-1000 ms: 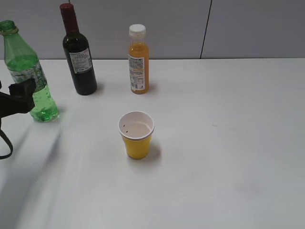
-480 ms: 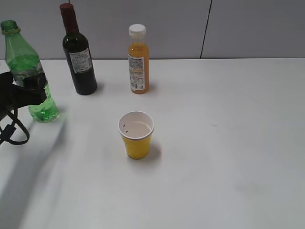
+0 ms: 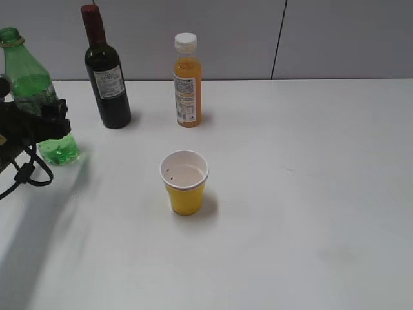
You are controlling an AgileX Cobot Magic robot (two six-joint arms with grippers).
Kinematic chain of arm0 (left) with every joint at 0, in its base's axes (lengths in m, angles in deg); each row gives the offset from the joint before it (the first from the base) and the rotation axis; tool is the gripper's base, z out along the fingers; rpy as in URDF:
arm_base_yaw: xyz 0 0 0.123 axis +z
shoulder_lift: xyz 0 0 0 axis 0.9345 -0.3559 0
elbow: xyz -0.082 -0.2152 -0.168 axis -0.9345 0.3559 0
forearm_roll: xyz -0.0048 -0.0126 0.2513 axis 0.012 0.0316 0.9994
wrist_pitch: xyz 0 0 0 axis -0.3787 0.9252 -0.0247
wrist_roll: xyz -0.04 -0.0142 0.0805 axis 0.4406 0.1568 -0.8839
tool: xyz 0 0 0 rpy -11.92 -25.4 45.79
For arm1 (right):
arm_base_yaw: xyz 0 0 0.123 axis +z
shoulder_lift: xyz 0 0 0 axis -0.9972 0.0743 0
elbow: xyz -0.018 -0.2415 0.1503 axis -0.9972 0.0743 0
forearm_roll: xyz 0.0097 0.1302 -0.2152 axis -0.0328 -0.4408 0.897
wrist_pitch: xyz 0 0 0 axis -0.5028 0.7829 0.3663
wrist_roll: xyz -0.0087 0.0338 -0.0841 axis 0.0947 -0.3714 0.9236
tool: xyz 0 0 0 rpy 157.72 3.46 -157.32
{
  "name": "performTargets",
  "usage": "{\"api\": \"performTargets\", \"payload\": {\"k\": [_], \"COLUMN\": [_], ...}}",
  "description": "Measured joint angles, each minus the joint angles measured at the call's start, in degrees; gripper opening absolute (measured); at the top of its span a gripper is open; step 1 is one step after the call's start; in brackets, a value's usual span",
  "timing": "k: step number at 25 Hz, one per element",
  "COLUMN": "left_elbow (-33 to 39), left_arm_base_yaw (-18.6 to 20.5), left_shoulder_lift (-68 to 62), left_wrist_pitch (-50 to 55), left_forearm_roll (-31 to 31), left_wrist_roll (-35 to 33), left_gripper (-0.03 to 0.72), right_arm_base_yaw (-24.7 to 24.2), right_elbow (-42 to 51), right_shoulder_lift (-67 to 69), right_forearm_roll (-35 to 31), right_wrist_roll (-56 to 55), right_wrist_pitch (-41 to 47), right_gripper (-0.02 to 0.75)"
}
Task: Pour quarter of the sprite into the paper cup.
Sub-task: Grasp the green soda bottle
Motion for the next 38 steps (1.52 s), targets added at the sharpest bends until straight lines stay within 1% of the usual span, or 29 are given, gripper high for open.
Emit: {"api": "performTargets", "payload": {"k": [15, 19, 26, 32, 38], "left_elbow": [-4.75, -5.24, -5.24, -5.24, -5.06], "left_arm_base_yaw": [1.10, 1.10, 1.10, 1.14, 1.14], "left_shoulder_lift": [-5.24, -6.12, -6.76, -6.82, -6.62], "left_wrist_pitch": [0.05, 0.00, -1.11, -1.70, -1.70], "left_forearm_roll": [-0.39, -0.39, -0.50, -1.46, -1.51], "left_wrist_roll": [0.00, 0.00, 0.00, 0.01, 0.01], "left_gripper": [0.620, 0.608, 0.563, 0.449, 0.449], "right_arm_base_yaw": [0.00, 0.00, 0.00, 0.00, 0.00], "right_elbow": [0.00, 0.00, 0.00, 0.00, 0.00], "right_shoulder_lift": [0.00, 0.00, 0.00, 0.00, 0.00], "right_forearm_roll": [0.00, 0.00, 0.00, 0.00, 0.00], "right_wrist_roll": [0.00, 0.00, 0.00, 0.00, 0.00], "right_wrist_pitch": [0.00, 0.00, 0.00, 0.00, 0.00], "right_gripper": [0.592, 0.592, 0.592, 0.592, 0.592]}}
